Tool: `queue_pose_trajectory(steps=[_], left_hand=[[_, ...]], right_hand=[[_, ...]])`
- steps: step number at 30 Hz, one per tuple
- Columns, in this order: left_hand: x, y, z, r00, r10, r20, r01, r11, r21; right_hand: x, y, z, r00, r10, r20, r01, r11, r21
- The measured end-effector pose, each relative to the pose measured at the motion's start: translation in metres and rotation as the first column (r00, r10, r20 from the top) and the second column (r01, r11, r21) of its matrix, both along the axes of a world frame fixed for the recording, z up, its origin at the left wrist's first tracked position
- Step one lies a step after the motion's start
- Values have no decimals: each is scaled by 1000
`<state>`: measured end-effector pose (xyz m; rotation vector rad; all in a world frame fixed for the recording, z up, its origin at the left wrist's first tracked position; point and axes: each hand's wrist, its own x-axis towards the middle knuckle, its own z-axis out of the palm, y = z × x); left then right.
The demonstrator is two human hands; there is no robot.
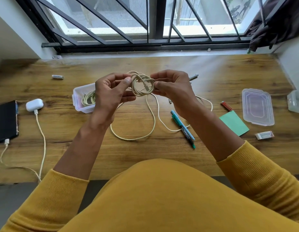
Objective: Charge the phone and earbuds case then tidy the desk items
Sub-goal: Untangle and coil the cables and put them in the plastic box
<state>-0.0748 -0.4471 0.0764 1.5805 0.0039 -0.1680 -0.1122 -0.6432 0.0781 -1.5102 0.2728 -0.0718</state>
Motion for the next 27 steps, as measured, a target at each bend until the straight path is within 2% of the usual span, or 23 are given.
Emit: queue_pose_trajectory(steps=[15, 21, 27], left_hand=[[0, 96, -44, 985, 138, -108, -140, 990, -11], [15, 126, -58, 961, 218, -172, -222, 975, -6], [52, 149, -60, 958, 261, -123, -253, 964, 79]], right_hand=[[30, 86, -40, 989, 66, -129, -40, 981, 192], [57, 124, -57, 981, 88, -171, -62, 986, 152], [94, 148, -54, 975, 74, -211, -72, 997, 18]])
